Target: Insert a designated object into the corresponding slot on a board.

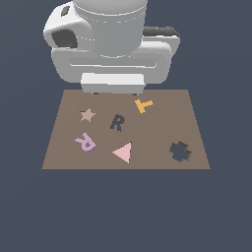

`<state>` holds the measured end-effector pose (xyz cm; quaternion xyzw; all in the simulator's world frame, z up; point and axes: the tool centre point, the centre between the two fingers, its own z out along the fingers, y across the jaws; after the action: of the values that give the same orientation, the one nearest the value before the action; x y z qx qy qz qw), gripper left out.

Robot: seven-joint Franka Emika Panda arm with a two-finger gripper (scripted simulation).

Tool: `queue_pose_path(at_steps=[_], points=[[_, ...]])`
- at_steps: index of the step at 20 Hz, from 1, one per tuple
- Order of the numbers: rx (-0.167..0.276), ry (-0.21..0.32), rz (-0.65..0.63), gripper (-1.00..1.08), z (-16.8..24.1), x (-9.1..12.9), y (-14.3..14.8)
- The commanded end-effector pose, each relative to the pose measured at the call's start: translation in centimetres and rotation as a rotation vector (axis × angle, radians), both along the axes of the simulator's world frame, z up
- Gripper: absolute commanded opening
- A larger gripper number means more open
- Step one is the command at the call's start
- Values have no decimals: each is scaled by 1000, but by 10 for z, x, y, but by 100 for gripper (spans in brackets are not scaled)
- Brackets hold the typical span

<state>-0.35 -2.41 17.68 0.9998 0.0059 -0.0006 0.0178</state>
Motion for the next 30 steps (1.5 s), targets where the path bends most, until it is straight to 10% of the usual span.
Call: queue_pose_path(at_steps=[1, 30], points=[[0, 0, 0, 100, 0, 0, 0], [22, 6, 428, 100, -76, 38, -68]])
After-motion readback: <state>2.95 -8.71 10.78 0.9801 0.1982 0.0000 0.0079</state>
